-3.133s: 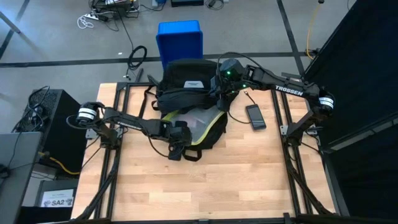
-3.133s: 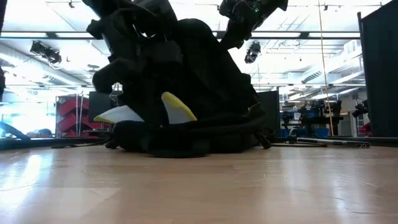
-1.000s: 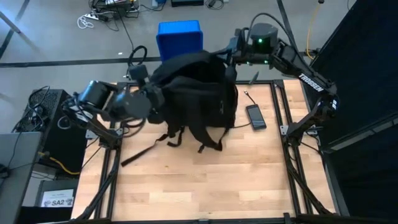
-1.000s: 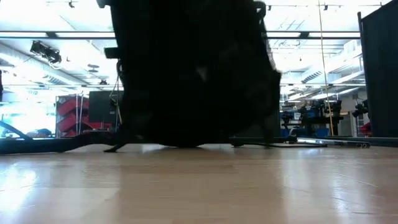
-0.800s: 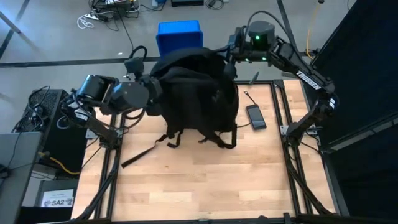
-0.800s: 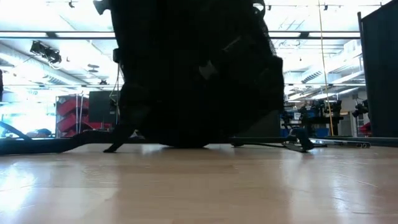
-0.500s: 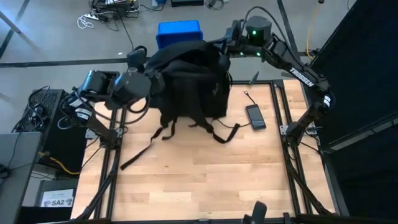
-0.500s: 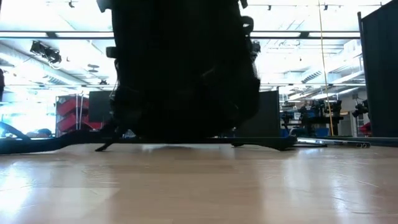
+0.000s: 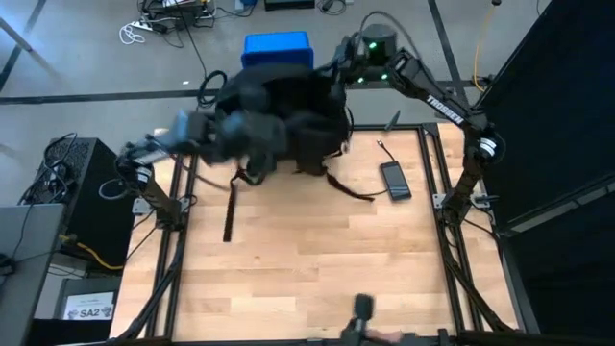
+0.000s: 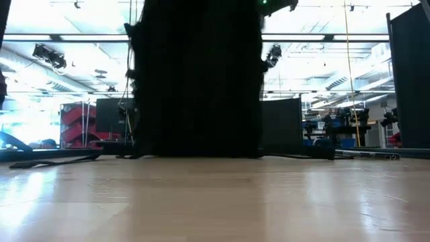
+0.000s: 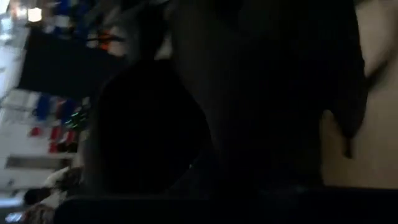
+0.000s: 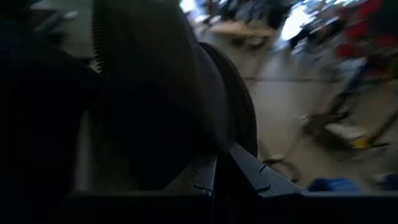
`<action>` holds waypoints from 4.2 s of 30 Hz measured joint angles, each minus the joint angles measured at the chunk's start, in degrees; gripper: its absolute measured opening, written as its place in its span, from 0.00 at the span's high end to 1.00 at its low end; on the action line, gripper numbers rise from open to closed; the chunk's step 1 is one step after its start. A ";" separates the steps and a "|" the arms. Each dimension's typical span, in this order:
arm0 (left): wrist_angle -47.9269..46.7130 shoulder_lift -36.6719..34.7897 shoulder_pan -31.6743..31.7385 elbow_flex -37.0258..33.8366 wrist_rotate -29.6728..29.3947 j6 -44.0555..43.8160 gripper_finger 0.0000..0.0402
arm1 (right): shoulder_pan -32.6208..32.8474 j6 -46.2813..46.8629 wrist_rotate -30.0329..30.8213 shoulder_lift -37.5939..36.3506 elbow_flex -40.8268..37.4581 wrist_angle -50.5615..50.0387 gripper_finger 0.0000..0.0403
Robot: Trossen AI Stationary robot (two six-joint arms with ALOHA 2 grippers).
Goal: Unpack backpack
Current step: Put the yellow zipper pouch into the backpack, then put the black cellphone into the backpack
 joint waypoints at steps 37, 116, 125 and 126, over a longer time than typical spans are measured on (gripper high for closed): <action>74.73 -0.09 -31.17 -70.79 26.15 -45.50 0.84 | 44.91 16.09 22.69 1.58 -43.46 15.93 1.00; 41.90 -34.78 -39.59 -81.33 -30.05 -43.90 0.49 | 50.97 16.30 50.05 -2.79 -43.23 25.08 1.00; 48.42 -33.50 -26.69 -81.31 -22.46 -34.56 0.49 | 50.71 11.31 57.94 -3.63 -43.23 29.02 1.00; 48.69 -33.19 -25.35 -81.31 -22.10 -34.29 0.49 | 50.71 10.82 58.69 -3.78 -43.23 29.33 1.00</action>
